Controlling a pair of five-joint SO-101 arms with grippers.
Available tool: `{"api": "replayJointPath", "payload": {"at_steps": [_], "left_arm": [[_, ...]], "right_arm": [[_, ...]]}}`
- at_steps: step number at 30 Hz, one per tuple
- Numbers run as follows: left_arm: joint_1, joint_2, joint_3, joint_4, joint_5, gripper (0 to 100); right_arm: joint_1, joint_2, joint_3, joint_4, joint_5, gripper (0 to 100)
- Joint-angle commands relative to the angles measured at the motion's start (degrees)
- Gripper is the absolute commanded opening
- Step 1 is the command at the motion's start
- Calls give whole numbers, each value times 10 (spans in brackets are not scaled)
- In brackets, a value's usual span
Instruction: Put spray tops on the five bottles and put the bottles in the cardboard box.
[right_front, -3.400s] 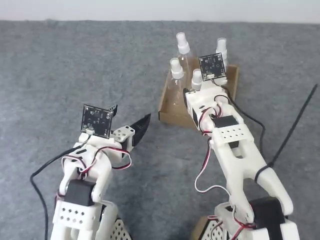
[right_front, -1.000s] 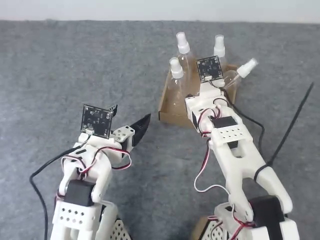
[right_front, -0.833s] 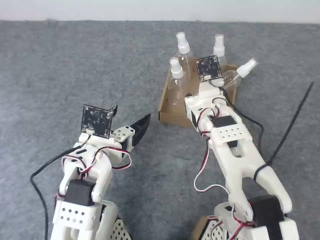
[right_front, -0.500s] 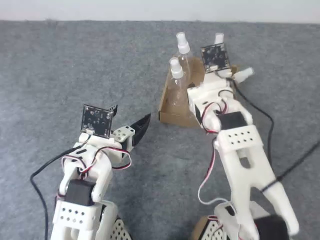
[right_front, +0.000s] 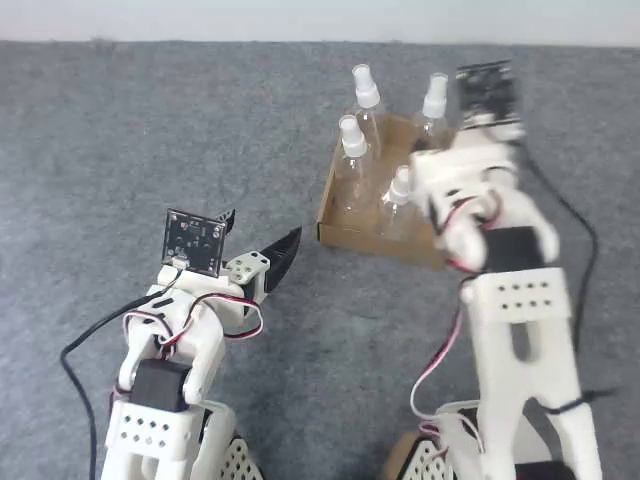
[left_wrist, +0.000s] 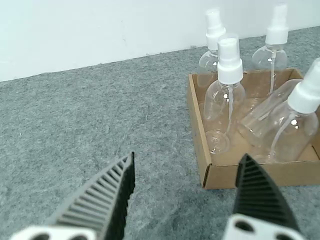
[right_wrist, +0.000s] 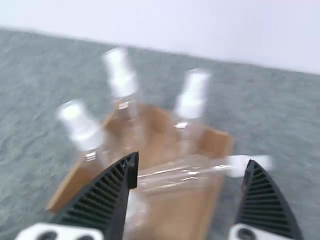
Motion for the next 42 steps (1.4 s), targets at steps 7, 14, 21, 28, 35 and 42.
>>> {"api": "replayJointPath", "payload": {"at_steps": [7,14,21,28,35,42], "left_arm": [[1,-7,-2,-15,-2,301],[0,-7,-2,-15,-2,301],[-2,-7,-2,-15,-2,301],[-2,-7,-2,-15,-2,301],[-1,-7,-2,-15,-2,301],[-2,-7,-1,-15,-2,301]], "right_arm": [[179,65,-139,47,3,275],[192,226,-205,46,-135,274],[144,327,-258,34,-315,274],[133,378,-264,-31,-392,274],[136,405,-264,-32,-418,274],[148,452,-263,-87,-418,274]]}}
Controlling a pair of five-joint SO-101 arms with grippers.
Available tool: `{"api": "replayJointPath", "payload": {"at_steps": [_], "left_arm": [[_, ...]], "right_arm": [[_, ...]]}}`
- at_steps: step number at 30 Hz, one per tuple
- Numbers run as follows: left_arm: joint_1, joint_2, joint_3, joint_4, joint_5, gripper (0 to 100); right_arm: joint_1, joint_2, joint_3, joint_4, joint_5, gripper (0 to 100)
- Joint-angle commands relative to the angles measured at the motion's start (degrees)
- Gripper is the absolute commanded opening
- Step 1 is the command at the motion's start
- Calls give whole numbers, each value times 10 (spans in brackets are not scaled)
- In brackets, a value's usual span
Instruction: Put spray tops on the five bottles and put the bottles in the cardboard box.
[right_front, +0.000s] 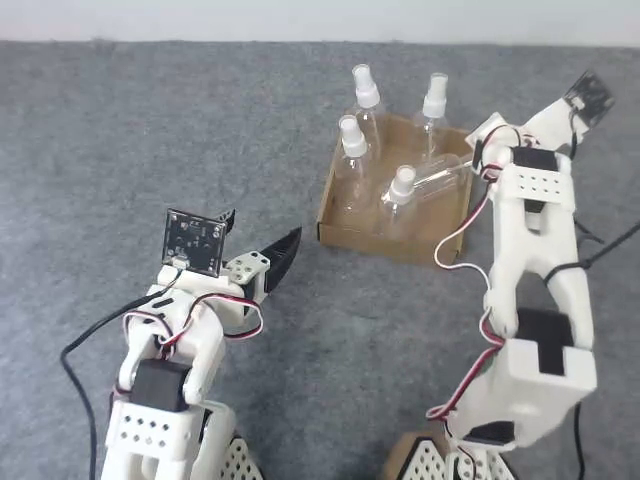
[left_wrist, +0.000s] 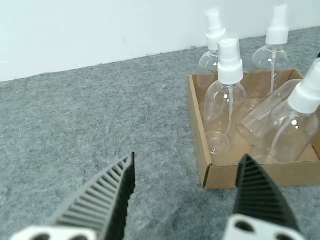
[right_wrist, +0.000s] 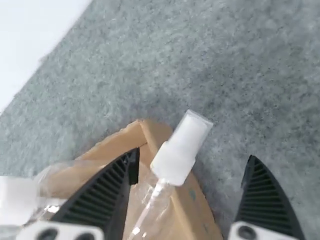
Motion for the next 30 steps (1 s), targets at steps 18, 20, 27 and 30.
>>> {"api": "replayJointPath", "payload": {"at_steps": [18,20,27,30], "left_arm": [[1,-7,17,-42,-2,301],[0,-7,17,-42,-2,301],[0,-7,18,-43,-2,301],[0,-7,18,-43,-2,301]], "right_arm": [[11,11,-35,-47,-4,105],[12,11,-35,-45,-2,86],[12,8,-34,-42,-1,87],[12,6,-35,-28,-1,86]]}}
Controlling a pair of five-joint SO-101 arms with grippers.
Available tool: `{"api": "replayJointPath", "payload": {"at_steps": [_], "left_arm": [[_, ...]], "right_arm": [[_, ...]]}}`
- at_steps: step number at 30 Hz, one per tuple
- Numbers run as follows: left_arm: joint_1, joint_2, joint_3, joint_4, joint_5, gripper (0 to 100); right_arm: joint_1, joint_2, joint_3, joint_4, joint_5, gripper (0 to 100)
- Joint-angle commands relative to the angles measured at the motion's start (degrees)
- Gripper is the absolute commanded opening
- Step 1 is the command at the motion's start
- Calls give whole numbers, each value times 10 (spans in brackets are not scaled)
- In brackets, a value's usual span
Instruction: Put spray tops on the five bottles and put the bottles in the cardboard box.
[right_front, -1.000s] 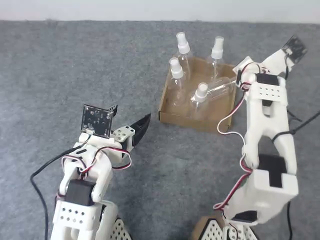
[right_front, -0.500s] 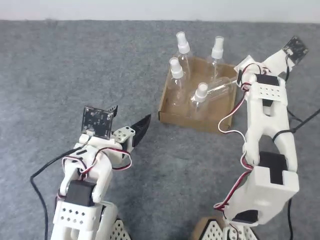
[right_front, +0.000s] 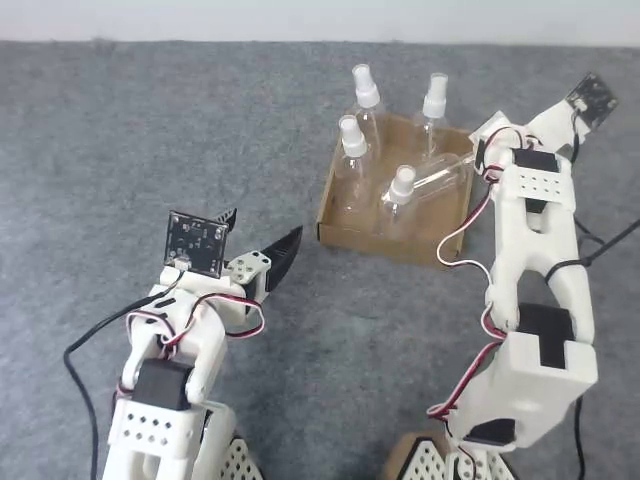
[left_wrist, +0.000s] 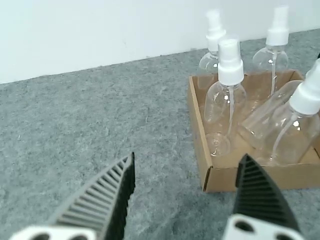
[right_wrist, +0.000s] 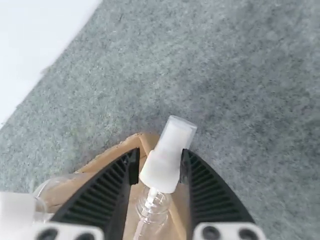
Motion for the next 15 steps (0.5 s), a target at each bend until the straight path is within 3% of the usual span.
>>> {"api": "replayJointPath", "payload": {"at_steps": [1,9,15], "left_arm": [[-1,-6,-2,-14,-2,301],[-2,-6,-2,-14,-2,301],[-2,-6,-2,-14,-2,301]], "right_arm": [[4,-12,-35,12,-1,86],[4,-22,-34,27,4,6],[3,-67,-4,29,31,7]]}}
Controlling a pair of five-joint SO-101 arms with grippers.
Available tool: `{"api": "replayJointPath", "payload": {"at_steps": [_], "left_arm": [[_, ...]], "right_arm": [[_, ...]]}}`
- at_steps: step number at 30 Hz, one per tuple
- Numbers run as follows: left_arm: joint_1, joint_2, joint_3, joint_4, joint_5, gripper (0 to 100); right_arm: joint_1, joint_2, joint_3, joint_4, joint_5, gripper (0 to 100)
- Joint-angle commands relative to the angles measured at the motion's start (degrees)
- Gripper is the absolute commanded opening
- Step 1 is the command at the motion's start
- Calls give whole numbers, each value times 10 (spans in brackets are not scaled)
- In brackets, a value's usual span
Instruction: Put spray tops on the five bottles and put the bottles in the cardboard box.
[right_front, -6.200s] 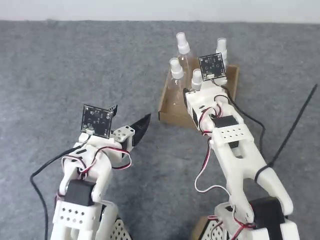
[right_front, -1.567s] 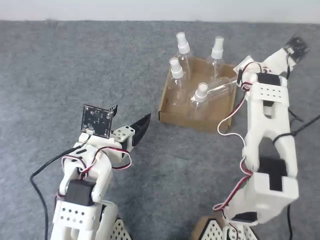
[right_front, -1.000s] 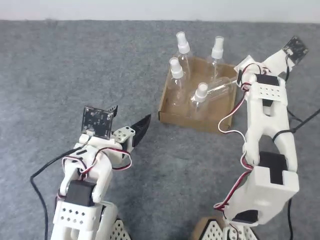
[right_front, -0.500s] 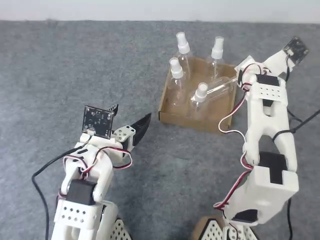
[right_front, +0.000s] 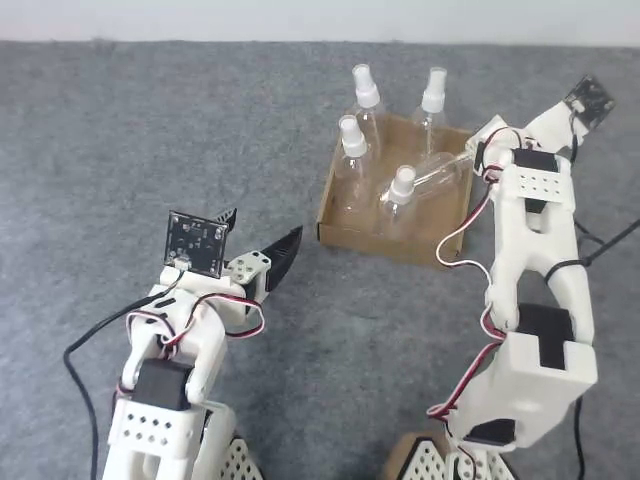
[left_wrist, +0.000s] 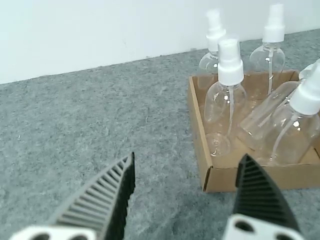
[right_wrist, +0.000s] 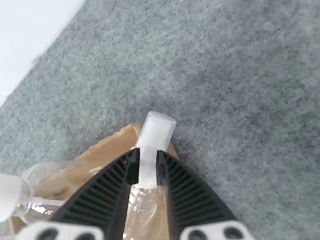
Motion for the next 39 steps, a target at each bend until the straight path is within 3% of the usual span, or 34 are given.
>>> {"api": "replayJointPath", "payload": {"at_steps": [1,12,20,39], "left_arm": [[-2,-6,-2,-14,-2,301],[-4,-6,-2,-14,-2,301],[-2,-6,-2,-14,-2,301],[-3,-6,-1,-14,-2,301]], "right_arm": [[5,-77,3,4,19,7],[10,-105,35,3,20,21],[10,-107,38,6,18,259],[0,-58,34,-78,16,198]]}}
